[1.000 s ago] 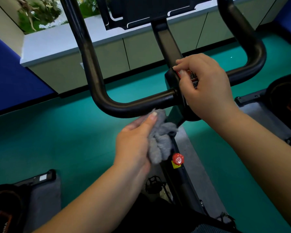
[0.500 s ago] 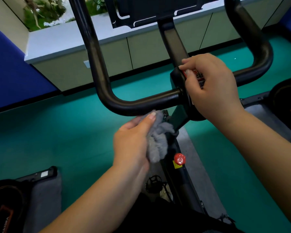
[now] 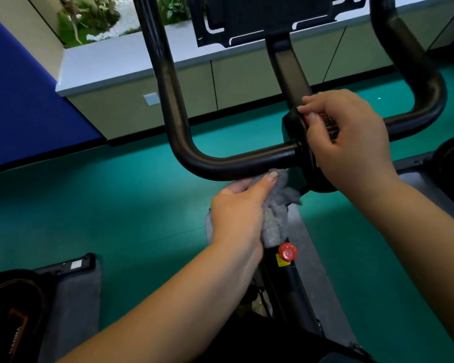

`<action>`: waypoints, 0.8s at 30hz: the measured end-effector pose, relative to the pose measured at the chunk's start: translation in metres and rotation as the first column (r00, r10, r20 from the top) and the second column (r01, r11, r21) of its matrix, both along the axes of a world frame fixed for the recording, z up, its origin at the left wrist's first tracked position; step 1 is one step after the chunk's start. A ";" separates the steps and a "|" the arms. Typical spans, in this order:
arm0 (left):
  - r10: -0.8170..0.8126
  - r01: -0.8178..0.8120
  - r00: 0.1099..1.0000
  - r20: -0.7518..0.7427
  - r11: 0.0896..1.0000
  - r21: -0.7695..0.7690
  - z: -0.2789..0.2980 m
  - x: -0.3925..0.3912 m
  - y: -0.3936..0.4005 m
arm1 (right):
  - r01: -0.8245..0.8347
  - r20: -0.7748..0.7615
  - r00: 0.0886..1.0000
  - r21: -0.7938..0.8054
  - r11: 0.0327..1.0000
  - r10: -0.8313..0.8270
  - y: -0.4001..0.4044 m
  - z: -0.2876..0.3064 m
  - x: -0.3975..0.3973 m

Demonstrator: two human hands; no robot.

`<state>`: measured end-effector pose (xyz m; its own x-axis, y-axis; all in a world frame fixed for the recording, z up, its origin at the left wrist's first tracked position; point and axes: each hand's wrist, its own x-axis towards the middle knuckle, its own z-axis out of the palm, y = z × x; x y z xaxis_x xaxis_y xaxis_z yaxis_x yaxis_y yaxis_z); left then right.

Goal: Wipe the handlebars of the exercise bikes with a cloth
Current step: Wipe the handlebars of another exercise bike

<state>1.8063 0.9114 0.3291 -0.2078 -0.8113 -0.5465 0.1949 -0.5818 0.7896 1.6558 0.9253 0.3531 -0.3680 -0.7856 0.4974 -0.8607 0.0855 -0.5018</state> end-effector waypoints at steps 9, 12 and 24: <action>0.172 -0.163 0.984 0.046 0.975 -0.149 -0.004 0.080 -0.032 | 0.001 0.025 1.000 0.009 1.000 -0.001 0.001 0.001 0.001; 0.255 -0.251 0.967 -0.009 0.945 -0.211 0.000 0.091 -0.045 | 0.010 0.014 1.000 0.012 1.000 -0.010 0.000 0.001 0.002; 0.180 -0.156 0.979 0.092 0.962 -0.224 -0.002 0.064 -0.023 | 0.027 0.011 1.000 0.019 0.999 -0.028 0.001 0.003 0.004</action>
